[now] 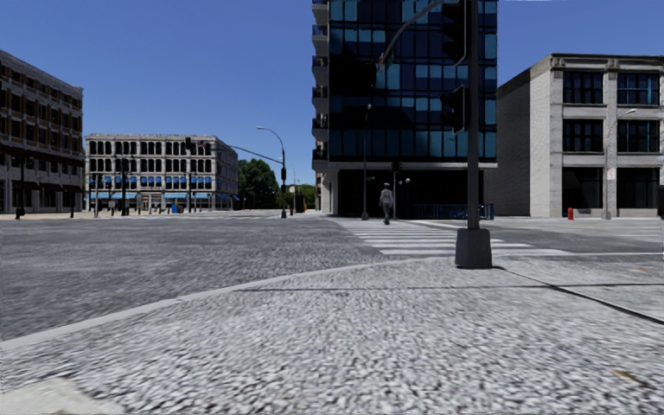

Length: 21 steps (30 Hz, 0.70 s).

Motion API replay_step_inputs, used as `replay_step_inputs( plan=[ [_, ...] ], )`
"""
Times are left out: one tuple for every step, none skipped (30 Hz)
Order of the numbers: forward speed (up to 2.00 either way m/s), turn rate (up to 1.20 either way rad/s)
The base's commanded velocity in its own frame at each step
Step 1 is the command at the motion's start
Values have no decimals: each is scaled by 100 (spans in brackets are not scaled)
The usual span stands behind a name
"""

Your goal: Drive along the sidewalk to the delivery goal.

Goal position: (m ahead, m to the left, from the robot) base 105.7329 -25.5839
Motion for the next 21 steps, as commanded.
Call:
replay_step_inputs(
  plan=[
    [200, -44],
    [200, -44],
    [200, -45],
    [200, -45],
    [200, -45],
    [200, -45],
    [200, -45],
    [200, -45],
    [200, -45],
    [200, -45],
    [200, -45],
    [200, -45],
    [200, -45],
    [200, -45],
    [200, -45],
    [200, -45],
    [200, -45],
    [200, -45],
    [200, -39],
    [200, -32],
    [200, -32]
  ],
)
